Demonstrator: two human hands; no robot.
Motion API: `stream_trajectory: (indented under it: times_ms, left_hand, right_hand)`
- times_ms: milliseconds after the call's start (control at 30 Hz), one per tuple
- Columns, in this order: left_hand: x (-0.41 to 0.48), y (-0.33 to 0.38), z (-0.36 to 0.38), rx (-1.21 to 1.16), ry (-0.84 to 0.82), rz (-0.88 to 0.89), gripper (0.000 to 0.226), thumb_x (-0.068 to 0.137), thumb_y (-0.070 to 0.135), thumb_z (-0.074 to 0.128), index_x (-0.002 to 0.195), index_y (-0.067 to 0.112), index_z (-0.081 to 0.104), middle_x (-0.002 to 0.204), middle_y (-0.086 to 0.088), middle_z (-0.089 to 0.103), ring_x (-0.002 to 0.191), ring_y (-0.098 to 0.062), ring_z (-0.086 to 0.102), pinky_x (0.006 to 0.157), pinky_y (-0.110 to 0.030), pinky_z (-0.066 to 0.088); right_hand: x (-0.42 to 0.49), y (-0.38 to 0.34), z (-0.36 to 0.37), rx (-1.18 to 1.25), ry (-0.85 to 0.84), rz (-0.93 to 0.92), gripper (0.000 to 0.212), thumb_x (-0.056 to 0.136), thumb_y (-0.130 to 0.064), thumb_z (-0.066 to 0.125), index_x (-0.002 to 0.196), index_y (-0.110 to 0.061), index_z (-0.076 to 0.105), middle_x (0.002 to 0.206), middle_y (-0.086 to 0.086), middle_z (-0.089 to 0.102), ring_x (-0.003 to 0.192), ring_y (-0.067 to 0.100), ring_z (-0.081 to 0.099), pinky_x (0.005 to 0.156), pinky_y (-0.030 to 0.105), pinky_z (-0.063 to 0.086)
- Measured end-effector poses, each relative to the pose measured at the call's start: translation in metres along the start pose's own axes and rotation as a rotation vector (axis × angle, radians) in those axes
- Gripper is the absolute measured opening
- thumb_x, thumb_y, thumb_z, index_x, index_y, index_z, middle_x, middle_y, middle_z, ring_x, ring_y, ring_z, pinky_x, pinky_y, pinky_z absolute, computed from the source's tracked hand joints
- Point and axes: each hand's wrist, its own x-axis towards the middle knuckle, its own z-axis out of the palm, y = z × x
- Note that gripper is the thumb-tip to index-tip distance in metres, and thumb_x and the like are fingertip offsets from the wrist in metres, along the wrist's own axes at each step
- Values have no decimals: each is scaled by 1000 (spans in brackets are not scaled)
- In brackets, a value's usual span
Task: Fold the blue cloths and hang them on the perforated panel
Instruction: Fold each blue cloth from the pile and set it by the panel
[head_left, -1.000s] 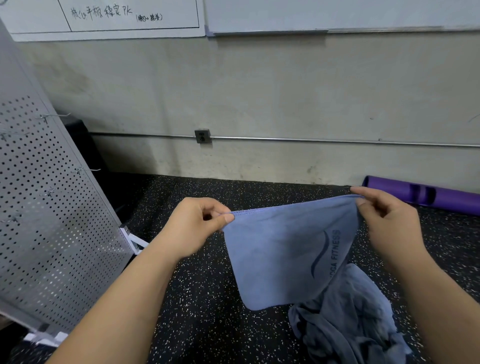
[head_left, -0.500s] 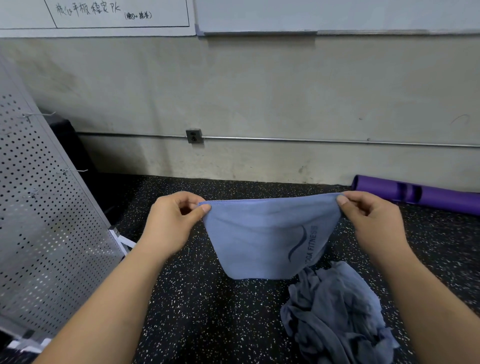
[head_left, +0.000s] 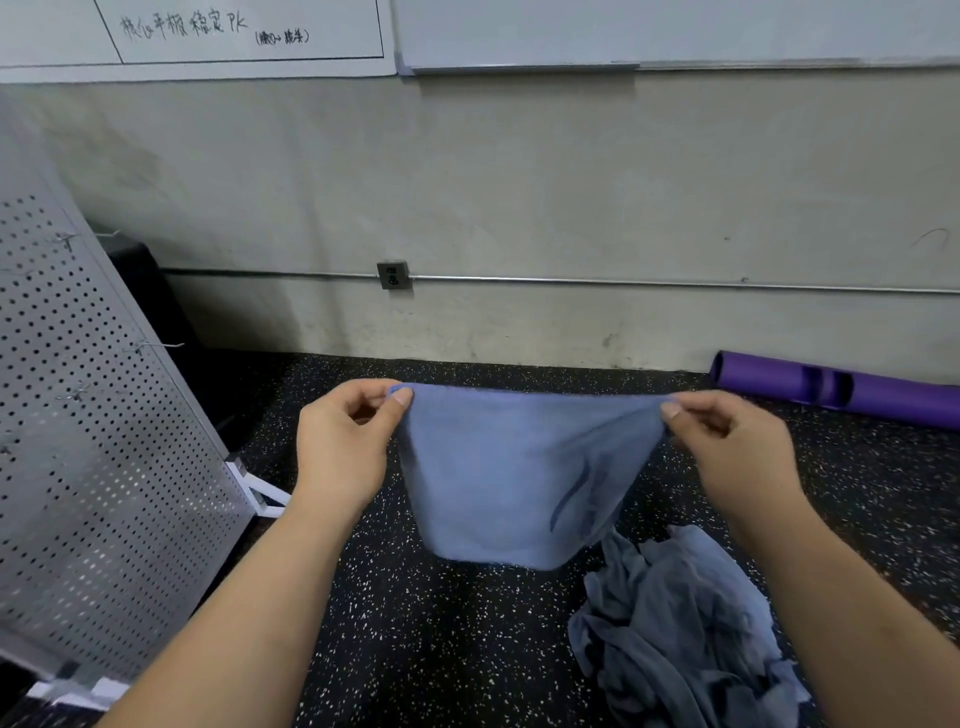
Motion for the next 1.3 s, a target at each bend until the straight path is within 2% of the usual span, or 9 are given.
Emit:
stream_trajectory:
  times_ms: [167, 333, 467, 600, 700, 833, 967, 1067, 1300]
  left_hand:
    - [-2, 0, 4, 71, -6, 45, 6, 93, 23, 83, 90, 27, 80, 86, 12, 77, 80, -2, 69, 84, -23, 55]
    - [-2, -3, 6, 90, 10, 46, 6, 93, 29, 83, 89, 26, 79, 84, 11, 77, 81, -6, 71, 81, -25, 55]
    - [-3, -3, 10, 22, -42, 11, 12, 92, 25, 84, 85, 19, 78, 76, 8, 73, 71, -7, 63, 73, -25, 53]
    - [-9, 4, 18, -63, -75, 5, 12, 94, 21, 83, 86, 15, 76, 70, 11, 68, 67, -4, 57, 68, -19, 48]
    - [-5, -4, 12, 67, 42, -9, 14, 93, 27, 84, 83, 21, 77, 71, 7, 71, 65, -5, 58, 67, -28, 49]
    - [-15, 4, 19, -94, -274, -25, 9, 92, 20, 84, 85, 16, 79, 82, -11, 74, 74, -11, 59, 73, -26, 51]
    - [-6, 3, 18, -137, 51, -46, 10, 94, 21, 82, 87, 16, 78, 79, 0, 75, 70, -5, 58, 71, -22, 51]
    - [-4, 0, 15, -92, -25, -20, 13, 96, 20, 80, 86, 15, 75, 74, 3, 70, 69, -4, 57, 69, -18, 48]
    - [-3, -2, 15, -27, 54, 32, 12, 98, 25, 79, 87, 22, 74, 82, 3, 73, 72, -4, 57, 71, -18, 48]
  right_hand:
    - [2, 2, 1, -155, 24, -11, 7, 95, -26, 80, 92, -32, 77, 81, -8, 77, 73, 17, 71, 70, 33, 56]
    - [1, -1, 0, 62, -75, 92, 6, 98, -19, 77, 99, -24, 79, 67, 2, 71, 58, 17, 58, 55, 30, 48]
    - [4, 7, -3, -17, 55, 87, 6, 96, -23, 80, 93, -29, 79, 71, -2, 75, 57, 14, 61, 62, 33, 51]
    - [-2, 0, -2, 103, -276, 147, 3, 94, -19, 81, 97, -19, 82, 68, 11, 67, 56, 19, 49, 56, 31, 45]
    - [4, 8, -4, 89, 26, 105, 3, 94, -21, 82, 97, -23, 82, 67, 10, 67, 61, 16, 52, 63, 33, 47]
    - [-1, 5, 0, 60, -203, 114, 3, 94, -16, 81, 96, -18, 81, 68, 13, 67, 53, 17, 47, 58, 29, 42]
    - [7, 5, -4, 152, 74, 127, 6, 97, -13, 78, 102, -15, 80, 71, 6, 70, 46, 8, 44, 44, 20, 38]
    - [5, 8, -2, 88, -77, 120, 6, 96, -12, 77, 100, -16, 80, 71, 8, 68, 56, 18, 46, 53, 27, 39]
    - [13, 13, -1, 82, 120, 28, 5, 97, -21, 79, 94, -25, 80, 65, -6, 66, 60, 13, 48, 62, 33, 41]
